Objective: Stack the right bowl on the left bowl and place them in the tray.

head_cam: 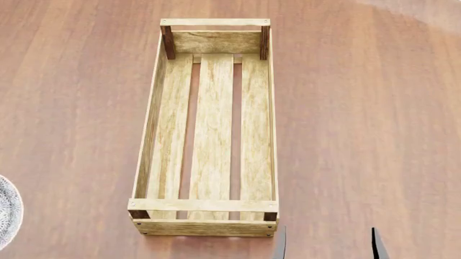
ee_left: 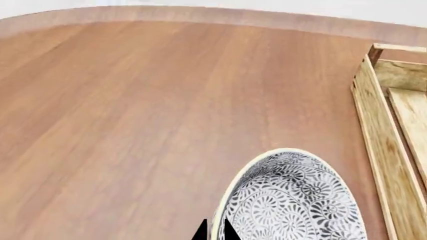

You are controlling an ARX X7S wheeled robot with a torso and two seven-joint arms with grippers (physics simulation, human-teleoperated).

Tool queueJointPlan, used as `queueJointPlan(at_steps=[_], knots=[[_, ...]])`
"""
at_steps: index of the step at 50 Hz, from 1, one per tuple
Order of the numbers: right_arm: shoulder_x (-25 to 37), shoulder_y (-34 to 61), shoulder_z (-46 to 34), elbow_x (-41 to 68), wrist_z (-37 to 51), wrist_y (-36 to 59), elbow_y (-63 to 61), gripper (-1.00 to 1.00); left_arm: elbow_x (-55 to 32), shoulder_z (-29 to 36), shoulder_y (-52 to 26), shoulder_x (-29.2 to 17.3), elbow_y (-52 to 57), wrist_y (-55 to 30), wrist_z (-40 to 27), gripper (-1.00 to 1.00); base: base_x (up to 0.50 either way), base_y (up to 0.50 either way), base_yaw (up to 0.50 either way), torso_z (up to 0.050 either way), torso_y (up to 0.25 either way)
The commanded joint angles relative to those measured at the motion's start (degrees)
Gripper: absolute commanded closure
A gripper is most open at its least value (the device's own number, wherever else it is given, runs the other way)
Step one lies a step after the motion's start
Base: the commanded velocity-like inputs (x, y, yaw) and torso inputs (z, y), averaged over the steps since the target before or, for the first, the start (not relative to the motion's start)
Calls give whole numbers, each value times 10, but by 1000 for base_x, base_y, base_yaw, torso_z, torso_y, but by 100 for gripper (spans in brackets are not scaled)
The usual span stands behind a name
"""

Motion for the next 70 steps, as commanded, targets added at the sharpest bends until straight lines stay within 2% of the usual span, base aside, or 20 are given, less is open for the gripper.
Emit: queueJointPlan(at_steps=[1,5,6,8,12,19,26,41,53,70], knots=[[-9,0,11,-11,-10,0,0,-100,-78,-155,2,-39,38,-22,-41,100,0,0,0,0,0],[-9,-1,11,-11,-9,2,-3,-100,-117,-236,13,-54,32,-22,-62,100,0,0,0,0,0],[-8,0,11,-11,-9,2,-2,-100,-118,-237,13,-54,32,-22,-62,100,0,0,0,0,0],[-8,1,11,-11,-9,0,0,-100,-139,-293,22,-65,25,-24,-75,100,0,0,0,0,0],[-8,1,9,-12,-9,-1,3,-100,-159,-340,29,-74,1,-29,-84,100,0,0,0,0,0],[-7,2,8,-12,-8,0,3,-100,-158,-351,31,-66,-40,-25,-74,100,0,0,0,0,0],[-6,1,6,-12,-7,2,1,-100,-175,-394,40,-69,-57,-28,-78,100,0,0,0,0,0],[-5,2,4,-13,-5,1,3,-100,-178,-384,35,-52,-81,-26,-81,100,0,0,0,0,0],[-4,4,2,-12,-3,0,6,-100,-161,-327,16,-39,-127,-25,-72,100,0,0,0,0,0],[-2,4,-2,-12,-2,2,3,-100,-181,-321,-1,-33,-161,-31,-85,100,0,0,0,0,1]])
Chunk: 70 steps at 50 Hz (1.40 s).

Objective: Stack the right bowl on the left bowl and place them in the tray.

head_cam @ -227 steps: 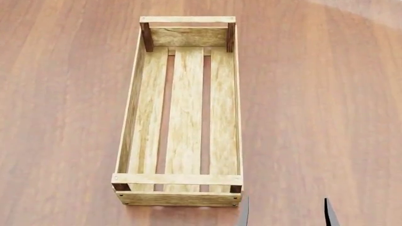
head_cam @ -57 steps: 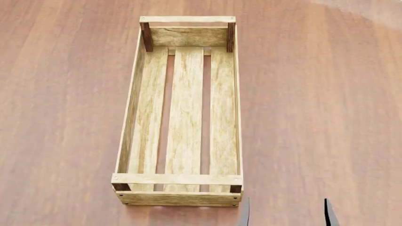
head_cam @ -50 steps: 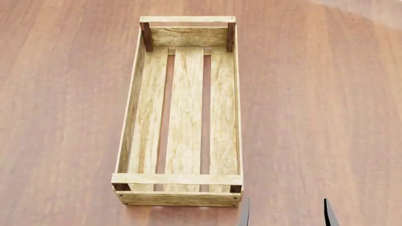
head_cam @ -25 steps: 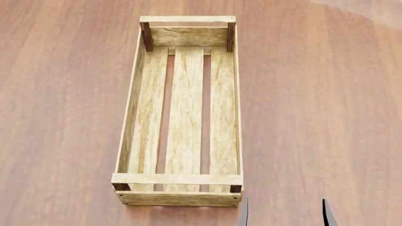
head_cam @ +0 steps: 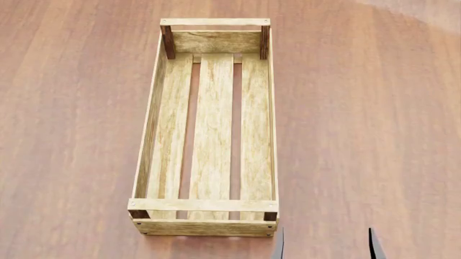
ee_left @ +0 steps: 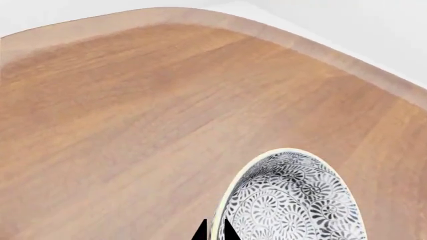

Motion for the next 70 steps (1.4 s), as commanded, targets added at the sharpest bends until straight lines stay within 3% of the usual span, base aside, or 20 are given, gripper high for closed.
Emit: queueJointPlan(at_steps=[1,34,55,70], knots=[[-10,-1,10,-11,-11,1,-2,-100,-3,-11,-12,17,-25,-2,4,100,0,0,0,0,0],[-8,3,3,-13,-7,-1,7,-100,-15,-21,-12,41,-66,2,-16,100,0,0,0,0,0],[-6,7,-3,-7,-8,-1,13,-100,-15,15,-67,41,-109,0,-60,100,0,0,0,0,0],[-4,7,-5,-7,-6,-1,13,-100,1,9,-55,53,-134,14,-55,100,0,0,0,0,0]])
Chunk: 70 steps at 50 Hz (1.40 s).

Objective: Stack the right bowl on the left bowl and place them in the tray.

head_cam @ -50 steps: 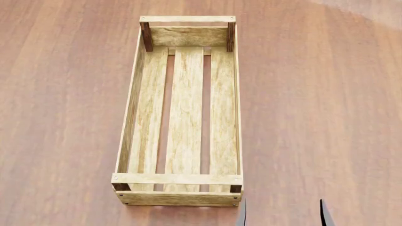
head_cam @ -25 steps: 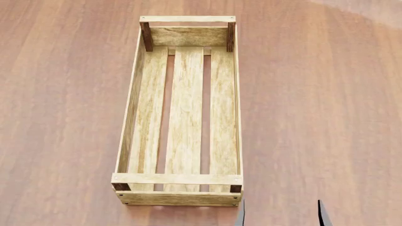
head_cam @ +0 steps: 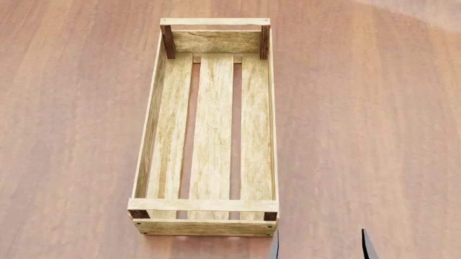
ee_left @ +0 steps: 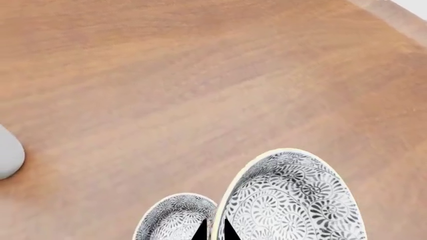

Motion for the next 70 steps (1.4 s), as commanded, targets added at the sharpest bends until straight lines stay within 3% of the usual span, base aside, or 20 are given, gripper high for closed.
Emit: queueJointPlan(at_steps=[1,70], knots=[[-10,0,11,-10,-11,0,1,-100,20,-21,4,17,-16,11,11,100,0,0,0,0,0],[-4,4,-2,-11,-3,1,5,-100,106,26,1,42,-91,56,26,100,0,0,0,0,0]])
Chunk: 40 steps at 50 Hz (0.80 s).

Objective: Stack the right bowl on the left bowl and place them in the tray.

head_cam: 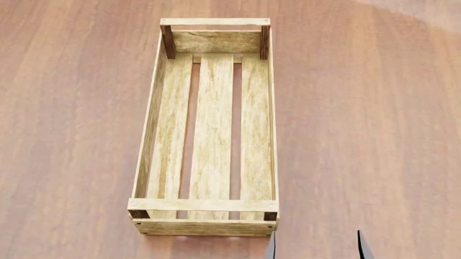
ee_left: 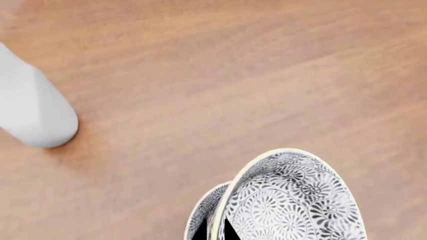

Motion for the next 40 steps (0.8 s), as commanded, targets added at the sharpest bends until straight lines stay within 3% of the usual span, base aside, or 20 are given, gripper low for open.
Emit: queueJointPlan(at_steps=[1,13,14,28,40], knots=[[-10,0,11,-11,-11,0,1,-100,21,-7,0,14,-2,5,13,100,0,0,0,0,0],[-9,1,9,-11,-9,0,2,-100,35,6,0,11,-11,13,33,100,0,0,0,0,0],[-9,1,9,-11,-9,-1,2,-100,38,8,0,9,-9,14,35,-100,0,0,0,0,0],[-7,2,8,-9,-8,1,0,-100,92,41,13,-8,46,44,58,-100,0,0,0,0,0],[-6,3,6,-10,-7,1,2,-100,86,33,16,-4,25,50,75,-100,0,0,0,0,0]])
